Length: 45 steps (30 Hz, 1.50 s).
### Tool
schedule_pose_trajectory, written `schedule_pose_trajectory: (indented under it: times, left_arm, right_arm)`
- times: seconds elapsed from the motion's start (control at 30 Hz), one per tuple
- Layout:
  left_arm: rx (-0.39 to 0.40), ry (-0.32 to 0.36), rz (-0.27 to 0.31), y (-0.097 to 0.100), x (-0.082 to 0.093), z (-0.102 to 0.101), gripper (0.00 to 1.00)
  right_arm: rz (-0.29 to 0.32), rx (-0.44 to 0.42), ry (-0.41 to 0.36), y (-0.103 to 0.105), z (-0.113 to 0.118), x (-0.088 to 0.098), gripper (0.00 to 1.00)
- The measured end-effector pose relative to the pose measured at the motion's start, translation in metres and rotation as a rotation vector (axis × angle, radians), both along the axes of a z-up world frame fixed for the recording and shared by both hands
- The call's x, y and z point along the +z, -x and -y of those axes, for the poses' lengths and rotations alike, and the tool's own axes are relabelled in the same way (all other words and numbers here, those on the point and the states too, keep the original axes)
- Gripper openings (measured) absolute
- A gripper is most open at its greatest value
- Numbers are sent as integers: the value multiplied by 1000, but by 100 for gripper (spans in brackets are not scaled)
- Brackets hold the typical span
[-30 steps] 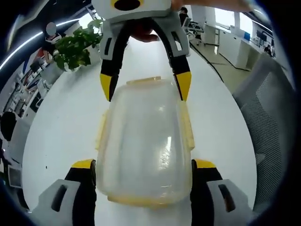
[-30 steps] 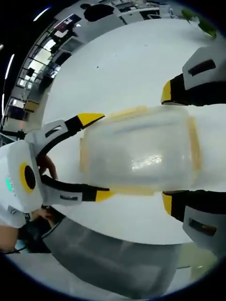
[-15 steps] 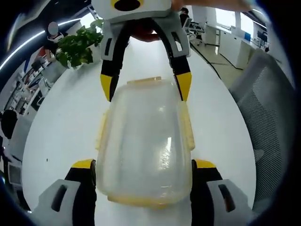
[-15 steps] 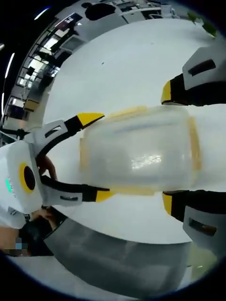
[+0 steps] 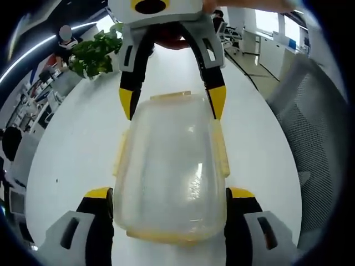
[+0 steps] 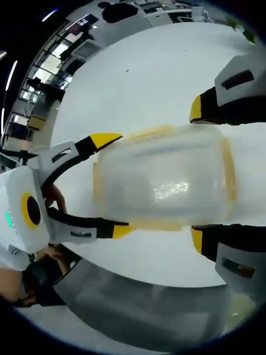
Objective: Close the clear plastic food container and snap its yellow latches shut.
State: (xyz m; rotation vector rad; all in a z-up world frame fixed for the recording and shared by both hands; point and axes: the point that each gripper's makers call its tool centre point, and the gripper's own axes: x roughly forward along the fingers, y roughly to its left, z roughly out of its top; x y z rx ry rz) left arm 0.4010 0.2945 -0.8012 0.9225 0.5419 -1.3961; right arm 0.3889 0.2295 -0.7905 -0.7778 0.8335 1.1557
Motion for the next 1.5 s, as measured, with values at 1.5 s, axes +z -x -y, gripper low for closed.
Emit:
schedule_pose_trajectory:
  times: [1.5]
  left_arm:
    - [20,-1,7,0,0,-78,83]
  right_arm:
    - [1,20,8,-1,-81,0,73]
